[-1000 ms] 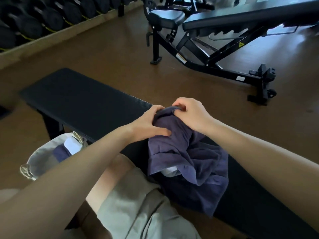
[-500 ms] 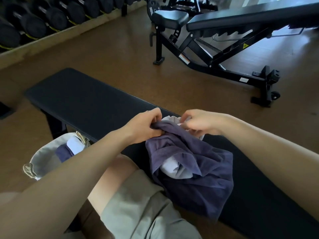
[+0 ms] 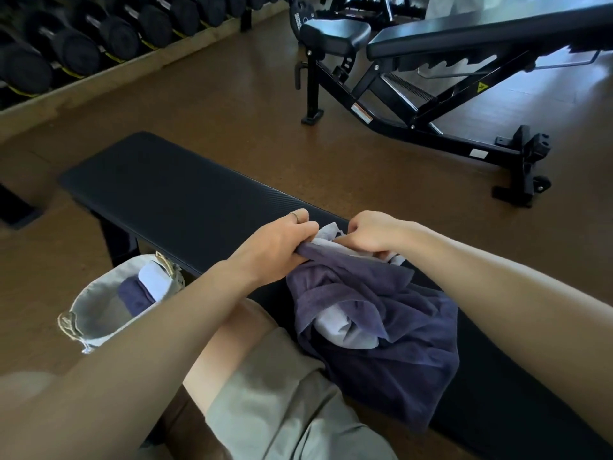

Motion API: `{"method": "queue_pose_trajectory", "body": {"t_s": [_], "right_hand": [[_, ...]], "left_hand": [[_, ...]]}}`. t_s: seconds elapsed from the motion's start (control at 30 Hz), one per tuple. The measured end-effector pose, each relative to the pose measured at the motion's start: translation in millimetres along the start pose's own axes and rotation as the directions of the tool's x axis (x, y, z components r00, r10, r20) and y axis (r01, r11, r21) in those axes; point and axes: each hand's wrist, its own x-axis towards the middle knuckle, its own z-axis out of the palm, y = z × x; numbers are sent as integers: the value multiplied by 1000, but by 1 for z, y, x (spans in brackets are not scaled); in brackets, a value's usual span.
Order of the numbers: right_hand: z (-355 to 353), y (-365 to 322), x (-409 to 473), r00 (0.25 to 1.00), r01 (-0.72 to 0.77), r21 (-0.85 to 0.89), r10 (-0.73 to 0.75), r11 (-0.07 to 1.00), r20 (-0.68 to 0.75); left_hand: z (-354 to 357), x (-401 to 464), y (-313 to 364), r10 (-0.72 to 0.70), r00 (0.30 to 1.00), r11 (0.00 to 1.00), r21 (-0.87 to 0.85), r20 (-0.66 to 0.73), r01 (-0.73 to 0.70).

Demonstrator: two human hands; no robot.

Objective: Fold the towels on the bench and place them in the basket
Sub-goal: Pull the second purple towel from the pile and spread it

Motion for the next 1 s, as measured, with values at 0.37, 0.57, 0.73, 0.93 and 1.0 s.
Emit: {"method": "queue_pose_trajectory", "body": {"t_s": [0.37, 0.57, 0.73, 0.93, 1.0], "right_hand": [[-9, 8, 4, 990, 113, 149, -99, 982, -102], [-4, -1, 7, 988, 93, 419, -32, 903, -150], [-2, 0, 6, 988, 146, 350, -118, 925, -102], [-9, 9, -1, 979, 203, 403, -174, 892, -107], [-8, 13, 0, 976, 210, 409, -164, 888, -145]], "left_hand": [[-17, -13, -44, -328, 935, 931, -121, 132, 344], [-23, -10, 18, -7, 992, 978, -207, 124, 32], [-2, -9, 23, 210, 970, 910, 337, 125, -241], [-16, -12, 2, 211, 972, 963, 151, 101, -225], [-22, -14, 3, 80, 995, 984, 155, 61, -88]]}}
